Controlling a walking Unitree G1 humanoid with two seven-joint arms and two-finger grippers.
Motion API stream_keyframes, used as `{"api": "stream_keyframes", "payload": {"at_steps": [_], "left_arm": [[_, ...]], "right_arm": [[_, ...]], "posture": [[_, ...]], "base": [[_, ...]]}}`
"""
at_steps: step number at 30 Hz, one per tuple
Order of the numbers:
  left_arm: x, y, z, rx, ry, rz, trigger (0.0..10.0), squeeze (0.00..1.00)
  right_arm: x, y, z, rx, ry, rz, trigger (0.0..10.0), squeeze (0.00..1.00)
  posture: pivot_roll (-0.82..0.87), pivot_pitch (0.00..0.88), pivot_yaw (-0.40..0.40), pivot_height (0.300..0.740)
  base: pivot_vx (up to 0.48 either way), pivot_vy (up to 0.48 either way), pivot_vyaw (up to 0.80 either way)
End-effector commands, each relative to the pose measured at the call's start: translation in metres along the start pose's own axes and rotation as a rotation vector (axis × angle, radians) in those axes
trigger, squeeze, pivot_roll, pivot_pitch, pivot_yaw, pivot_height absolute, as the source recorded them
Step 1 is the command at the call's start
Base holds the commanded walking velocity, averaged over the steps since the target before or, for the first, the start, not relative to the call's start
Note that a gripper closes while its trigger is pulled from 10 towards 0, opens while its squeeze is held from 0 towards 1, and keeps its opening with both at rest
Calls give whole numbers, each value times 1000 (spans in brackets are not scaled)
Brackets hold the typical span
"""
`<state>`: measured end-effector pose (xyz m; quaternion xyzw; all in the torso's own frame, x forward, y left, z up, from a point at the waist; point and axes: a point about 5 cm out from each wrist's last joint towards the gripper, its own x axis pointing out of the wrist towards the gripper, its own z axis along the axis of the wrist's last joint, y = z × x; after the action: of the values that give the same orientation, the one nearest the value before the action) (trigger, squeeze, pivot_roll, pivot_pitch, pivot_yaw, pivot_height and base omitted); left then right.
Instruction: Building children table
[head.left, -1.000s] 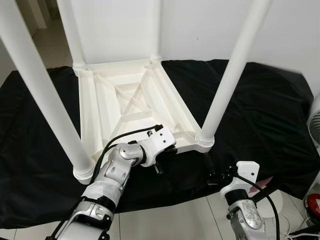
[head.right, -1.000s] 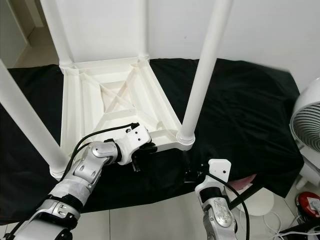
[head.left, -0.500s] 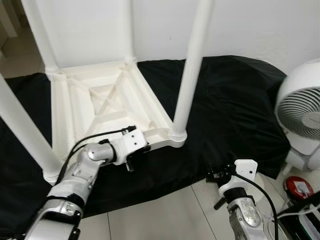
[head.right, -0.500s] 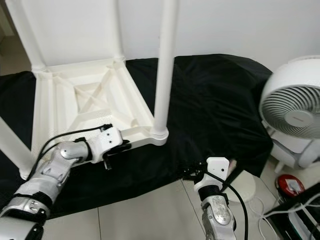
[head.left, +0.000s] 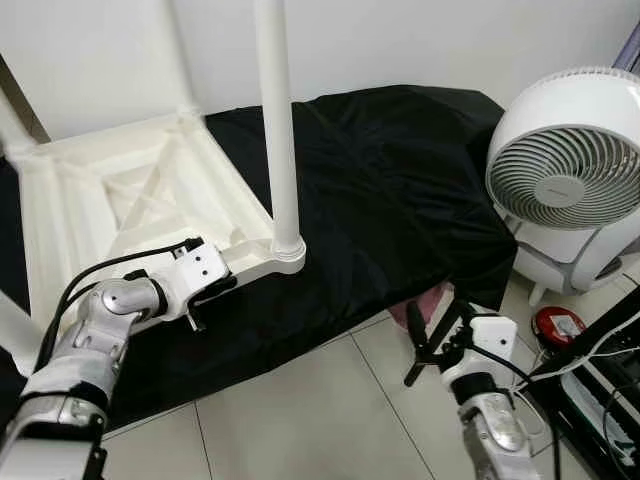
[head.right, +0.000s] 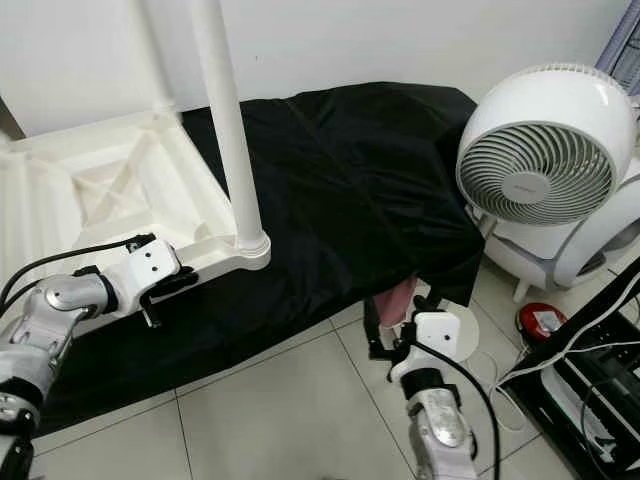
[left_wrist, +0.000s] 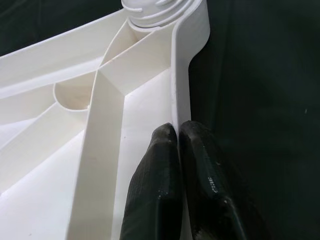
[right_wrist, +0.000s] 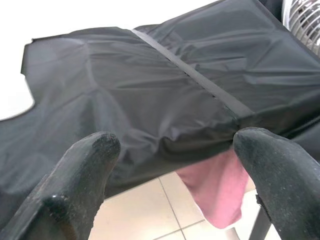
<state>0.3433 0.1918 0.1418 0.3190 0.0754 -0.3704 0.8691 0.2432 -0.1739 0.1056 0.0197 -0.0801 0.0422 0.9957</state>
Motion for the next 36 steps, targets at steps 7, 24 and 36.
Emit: {"api": "stream_keyframes", "payload": {"at_steps": [7,24,36], "left_arm": [[7,-9,-3,-110,-18,18,10000,1000],[1,-13,-12,71,81,-13,10000,0],[-31,19,-29,239,258,62,10000,0]], "right_arm": [[1,2,-1,-1,4,18,10000,0],[0,2,-2,-7,7,18,10000,0],[2,4,-2,-2,6,26,10000,0]], "posture": [[-7,81,6,740],[-2,90,1,740],[16,88,-4,740]], "base": [[0,0,0],[0,0,0],[0,0,0]]}}
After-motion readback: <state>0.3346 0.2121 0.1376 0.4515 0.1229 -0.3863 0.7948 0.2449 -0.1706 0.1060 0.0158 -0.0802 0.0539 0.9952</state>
